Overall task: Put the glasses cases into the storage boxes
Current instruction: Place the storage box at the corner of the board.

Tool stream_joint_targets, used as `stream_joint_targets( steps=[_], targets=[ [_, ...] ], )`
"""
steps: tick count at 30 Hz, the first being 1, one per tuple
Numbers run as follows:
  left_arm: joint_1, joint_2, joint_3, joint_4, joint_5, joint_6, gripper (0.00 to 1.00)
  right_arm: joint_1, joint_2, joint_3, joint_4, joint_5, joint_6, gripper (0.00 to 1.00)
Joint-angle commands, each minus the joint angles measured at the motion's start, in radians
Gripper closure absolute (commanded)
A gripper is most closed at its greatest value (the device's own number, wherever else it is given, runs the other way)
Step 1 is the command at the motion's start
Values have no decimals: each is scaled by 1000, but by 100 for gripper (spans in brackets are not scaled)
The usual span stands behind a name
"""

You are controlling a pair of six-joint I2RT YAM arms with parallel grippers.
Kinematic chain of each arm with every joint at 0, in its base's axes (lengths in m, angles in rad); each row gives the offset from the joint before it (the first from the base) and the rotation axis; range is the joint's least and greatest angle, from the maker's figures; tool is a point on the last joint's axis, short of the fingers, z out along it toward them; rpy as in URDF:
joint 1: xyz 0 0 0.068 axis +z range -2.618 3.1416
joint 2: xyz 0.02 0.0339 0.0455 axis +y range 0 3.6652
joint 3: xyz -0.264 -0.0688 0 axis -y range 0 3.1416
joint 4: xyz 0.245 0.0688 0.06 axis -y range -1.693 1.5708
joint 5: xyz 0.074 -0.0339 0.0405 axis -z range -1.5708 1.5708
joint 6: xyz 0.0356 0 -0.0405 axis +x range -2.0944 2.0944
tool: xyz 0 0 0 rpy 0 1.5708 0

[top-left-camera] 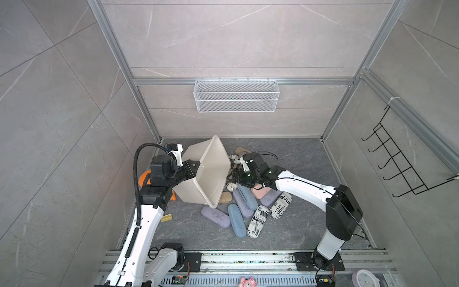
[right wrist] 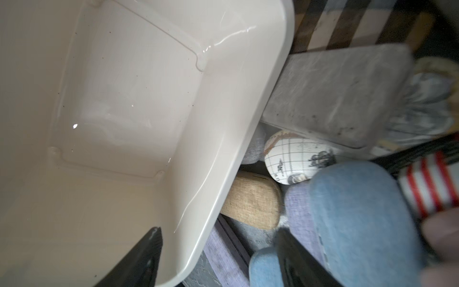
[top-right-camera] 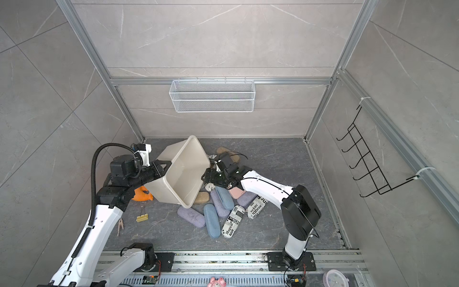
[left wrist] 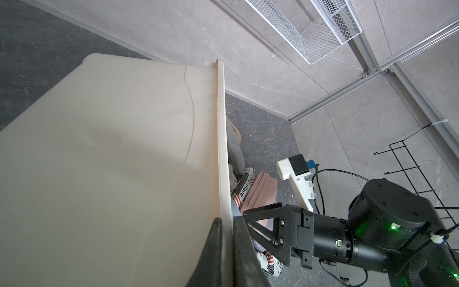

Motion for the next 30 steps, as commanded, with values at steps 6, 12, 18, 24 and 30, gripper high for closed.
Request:
stream_joint_targets(
  steps=[6, 12, 18, 24, 30],
  targets=[
    [-6, -45, -52, 1, -25, 4, 100, 49, 106, -28, 188, -11, 176, 36],
    [-6, -51, -55, 3, -15, 6, 100, 55, 153, -44, 253, -28, 248, 36],
    [-6, -52, -65, 7, -11, 7, 100, 66, 194, -51, 337, -53, 277, 42],
    [-6, -46, -76, 21, 2, 0, 100, 73, 221, -69, 404, -55, 296, 45],
    [-6, -39, -79, 23, 10, -2, 100, 72, 241, -78, 441, -63, 304, 47]
  ],
)
